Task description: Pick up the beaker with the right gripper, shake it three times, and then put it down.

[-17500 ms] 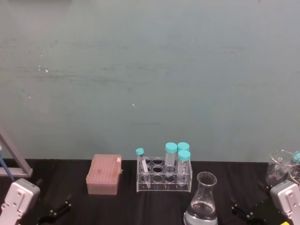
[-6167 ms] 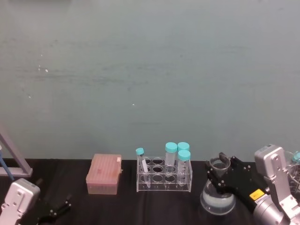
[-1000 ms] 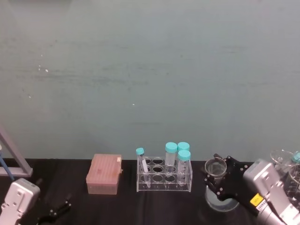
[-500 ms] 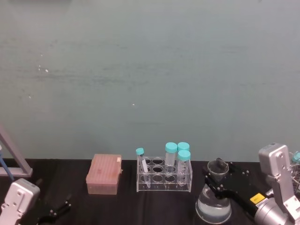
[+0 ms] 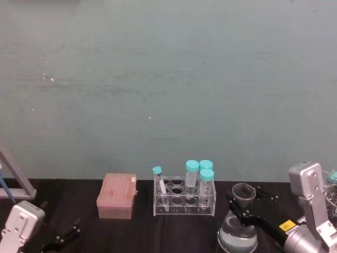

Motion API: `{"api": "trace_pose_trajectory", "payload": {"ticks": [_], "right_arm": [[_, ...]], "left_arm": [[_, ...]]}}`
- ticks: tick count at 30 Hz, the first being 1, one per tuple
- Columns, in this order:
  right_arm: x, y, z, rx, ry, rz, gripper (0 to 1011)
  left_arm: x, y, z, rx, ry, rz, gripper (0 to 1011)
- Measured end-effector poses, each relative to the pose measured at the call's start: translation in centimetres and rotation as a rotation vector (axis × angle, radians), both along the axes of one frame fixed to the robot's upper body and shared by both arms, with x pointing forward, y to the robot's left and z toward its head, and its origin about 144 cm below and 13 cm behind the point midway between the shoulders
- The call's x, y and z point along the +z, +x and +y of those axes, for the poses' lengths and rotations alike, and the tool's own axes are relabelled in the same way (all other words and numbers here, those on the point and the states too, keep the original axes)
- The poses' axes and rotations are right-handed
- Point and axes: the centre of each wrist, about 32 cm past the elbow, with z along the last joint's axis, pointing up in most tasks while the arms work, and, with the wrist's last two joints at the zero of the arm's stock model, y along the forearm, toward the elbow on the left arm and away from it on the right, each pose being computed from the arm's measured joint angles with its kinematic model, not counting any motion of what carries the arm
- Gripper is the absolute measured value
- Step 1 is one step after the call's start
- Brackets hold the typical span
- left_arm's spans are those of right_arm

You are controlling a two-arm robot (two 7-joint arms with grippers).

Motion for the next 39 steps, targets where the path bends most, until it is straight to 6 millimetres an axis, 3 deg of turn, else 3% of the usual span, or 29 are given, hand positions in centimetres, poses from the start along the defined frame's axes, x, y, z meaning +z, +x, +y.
{"api": "trace_pose_trajectory", "payload": {"ticks": [25, 29, 39], "right_arm": [[0.0, 0.0, -0.1, 0.002, 0.007, -0.006, 478], [-0.4, -0.2, -0.2, 0.017, 0.116, 0.009, 478], [-0.9, -1.1, 0.0, -0.026, 0.657, 0.247, 478]], "left_arm": [[0.0, 0.0, 0.0, 0.0, 0.0, 0.0, 1000], [0.0, 0.0, 0.0, 0.0, 0.0, 0.0, 1000], [0.0, 0.0, 0.0, 0.0, 0.0, 0.0, 1000]]}}
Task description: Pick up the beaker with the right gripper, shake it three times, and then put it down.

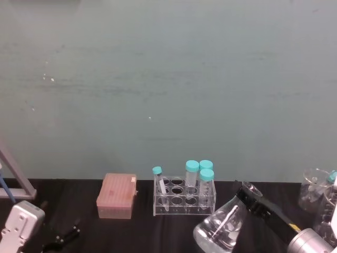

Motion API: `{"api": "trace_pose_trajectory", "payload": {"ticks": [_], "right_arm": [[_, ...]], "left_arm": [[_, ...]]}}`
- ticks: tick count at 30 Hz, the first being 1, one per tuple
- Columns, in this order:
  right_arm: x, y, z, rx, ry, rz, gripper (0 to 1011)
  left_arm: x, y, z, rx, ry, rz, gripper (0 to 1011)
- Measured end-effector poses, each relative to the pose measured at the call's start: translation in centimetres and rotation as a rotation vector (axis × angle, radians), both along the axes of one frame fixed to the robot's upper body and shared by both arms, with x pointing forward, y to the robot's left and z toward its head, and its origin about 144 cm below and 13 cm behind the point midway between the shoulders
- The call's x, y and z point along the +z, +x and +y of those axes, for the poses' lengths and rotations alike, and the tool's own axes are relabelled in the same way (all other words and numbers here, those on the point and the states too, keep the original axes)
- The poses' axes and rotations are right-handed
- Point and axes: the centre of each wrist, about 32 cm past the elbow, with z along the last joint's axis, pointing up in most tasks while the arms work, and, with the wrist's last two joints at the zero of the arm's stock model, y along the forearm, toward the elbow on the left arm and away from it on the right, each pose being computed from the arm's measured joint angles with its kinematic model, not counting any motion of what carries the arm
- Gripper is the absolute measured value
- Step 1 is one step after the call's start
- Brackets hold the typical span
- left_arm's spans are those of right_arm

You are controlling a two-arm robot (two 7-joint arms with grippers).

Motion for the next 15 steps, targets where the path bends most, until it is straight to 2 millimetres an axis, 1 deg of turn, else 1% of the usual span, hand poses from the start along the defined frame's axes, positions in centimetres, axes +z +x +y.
{"api": "trace_pose_trajectory", "payload": {"ticks": [2, 3, 8, 15], "right_arm": [[0.04, -0.14, 0.04, -0.007, 0.078, 0.045, 478], [0.04, -0.14, 0.04, -0.007, 0.078, 0.045, 478], [0.17, -0.47, 0.21, -0.013, 0.204, 0.112, 478], [0.01, -0.92, 0.45, -0.026, 0.312, 0.149, 478]], "left_arm": [[0.0, 0.0, 0.0, 0.0, 0.0, 0.0, 1000], [0.0, 0.0, 0.0, 0.0, 0.0, 0.0, 1000], [0.0, 0.0, 0.0, 0.0, 0.0, 0.0, 1000], [0.0, 0.0, 0.01, 0.0, 0.0, 0.0, 1000]]}}
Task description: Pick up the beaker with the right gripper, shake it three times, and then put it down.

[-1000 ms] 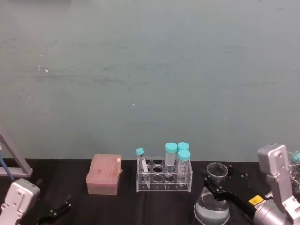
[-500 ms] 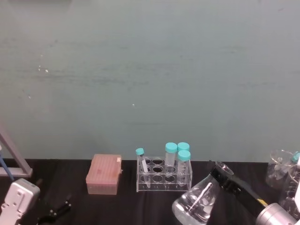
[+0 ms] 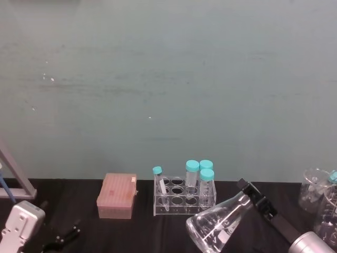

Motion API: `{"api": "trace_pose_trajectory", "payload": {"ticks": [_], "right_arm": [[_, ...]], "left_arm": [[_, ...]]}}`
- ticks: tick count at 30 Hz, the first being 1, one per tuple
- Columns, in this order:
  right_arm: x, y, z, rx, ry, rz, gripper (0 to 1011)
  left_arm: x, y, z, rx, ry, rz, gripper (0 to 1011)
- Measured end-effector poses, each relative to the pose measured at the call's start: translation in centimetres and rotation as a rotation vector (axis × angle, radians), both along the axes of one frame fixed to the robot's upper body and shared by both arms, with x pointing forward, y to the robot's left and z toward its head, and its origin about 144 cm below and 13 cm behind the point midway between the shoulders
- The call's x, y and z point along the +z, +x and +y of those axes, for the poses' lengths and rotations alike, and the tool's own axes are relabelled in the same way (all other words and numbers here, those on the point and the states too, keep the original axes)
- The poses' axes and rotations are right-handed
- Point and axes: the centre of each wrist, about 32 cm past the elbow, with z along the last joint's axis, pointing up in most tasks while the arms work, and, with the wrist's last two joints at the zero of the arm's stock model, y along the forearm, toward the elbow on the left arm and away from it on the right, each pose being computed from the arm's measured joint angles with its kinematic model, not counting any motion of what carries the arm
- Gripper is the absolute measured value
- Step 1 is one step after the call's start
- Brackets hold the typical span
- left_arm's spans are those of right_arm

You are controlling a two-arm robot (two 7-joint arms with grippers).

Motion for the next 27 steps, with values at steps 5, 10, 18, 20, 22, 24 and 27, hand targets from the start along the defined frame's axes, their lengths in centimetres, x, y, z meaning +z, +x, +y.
{"api": "trace_pose_trajectory", "payload": {"ticks": [5, 10, 18, 20, 22, 24, 27], "right_arm": [[-0.1, -0.3, 0.2, -0.007, 0.063, 0.029, 478], [-0.1, -0.4, 0.2, -0.003, 0.048, 0.031, 478], [1.0, 0.4, -0.4, 0.04, -0.391, -0.156, 478], [1.4, 0.6, -0.6, 0.053, -0.527, -0.22, 478], [1.9, 0.8, -0.8, 0.062, -0.723, -0.314, 478], [2.3, 0.9, -0.9, 0.067, -0.888, -0.397, 478], [2.7, 1.0, -1.2, 0.065, -1.089, -0.501, 478]], "left_arm": [[0.0, 0.0, 0.0, 0.0, 0.0, 0.0, 1000], [0.0, 0.0, 0.0, 0.0, 0.0, 0.0, 1000], [0.0, 0.0, 0.0, 0.0, 0.0, 0.0, 1000], [0.0, 0.0, 0.0, 0.0, 0.0, 0.0, 1000], [0.0, 0.0, 0.0, 0.0, 0.0, 0.0, 1000], [0.0, 0.0, 0.0, 0.0, 0.0, 0.0, 1000], [0.0, 0.0, 0.0, 0.0, 0.0, 0.0, 1000]]}}
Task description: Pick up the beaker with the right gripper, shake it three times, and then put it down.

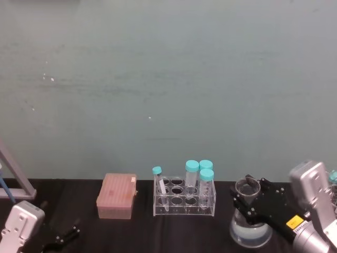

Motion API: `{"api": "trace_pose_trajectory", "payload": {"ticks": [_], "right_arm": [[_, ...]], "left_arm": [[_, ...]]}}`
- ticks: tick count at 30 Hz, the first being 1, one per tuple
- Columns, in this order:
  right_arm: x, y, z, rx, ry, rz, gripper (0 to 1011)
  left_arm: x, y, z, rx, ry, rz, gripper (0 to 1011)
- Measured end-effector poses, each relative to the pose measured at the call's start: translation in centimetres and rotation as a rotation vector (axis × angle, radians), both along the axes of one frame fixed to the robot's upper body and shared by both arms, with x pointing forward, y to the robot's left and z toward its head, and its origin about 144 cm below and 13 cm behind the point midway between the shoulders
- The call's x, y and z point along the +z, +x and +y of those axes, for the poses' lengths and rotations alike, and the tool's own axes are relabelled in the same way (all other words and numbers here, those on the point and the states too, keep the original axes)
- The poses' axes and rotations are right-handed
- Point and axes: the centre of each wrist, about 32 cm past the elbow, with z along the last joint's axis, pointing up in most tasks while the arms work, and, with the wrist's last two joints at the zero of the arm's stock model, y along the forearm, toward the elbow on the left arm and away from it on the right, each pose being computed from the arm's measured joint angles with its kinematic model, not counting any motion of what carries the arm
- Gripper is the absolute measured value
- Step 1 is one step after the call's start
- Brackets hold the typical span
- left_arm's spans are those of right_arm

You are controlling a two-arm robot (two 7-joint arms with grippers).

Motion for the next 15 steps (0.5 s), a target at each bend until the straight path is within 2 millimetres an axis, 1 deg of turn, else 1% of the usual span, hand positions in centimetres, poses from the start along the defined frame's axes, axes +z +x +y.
{"api": "trace_pose_trajectory", "payload": {"ticks": [1, 2, 6, 11, 14, 15], "right_arm": [[0.07, 0.02, -0.07, 0.001, -0.037, -0.022, 478], [0.19, 0.06, -0.2, 0.005, -0.11, -0.064, 478], [0.28, 0.11, -0.51, 0.005, -0.253, -0.147, 478], [0.26, 0.09, -0.68, -0.002, -0.407, -0.236, 478], [0.26, 0.11, -0.75, -0.003, -0.481, -0.282, 478], [0.26, 0.11, -0.75, -0.003, -0.481, -0.282, 478]], "left_arm": [[0.0, 0.0, 0.0, 0.0, 0.0, 0.0, 1000], [0.0, 0.0, 0.0, 0.0, 0.0, 0.0, 1000], [0.0, 0.0, 0.0, 0.0, 0.0, 0.0, 1000], [0.0, 0.0, 0.0, 0.0, 0.0, 0.0, 1000], [0.0, 0.0, 0.0, 0.0, 0.0, 0.0, 1000], [0.0, 0.0, 0.0, 0.0, 0.0, 0.0, 1000]]}}
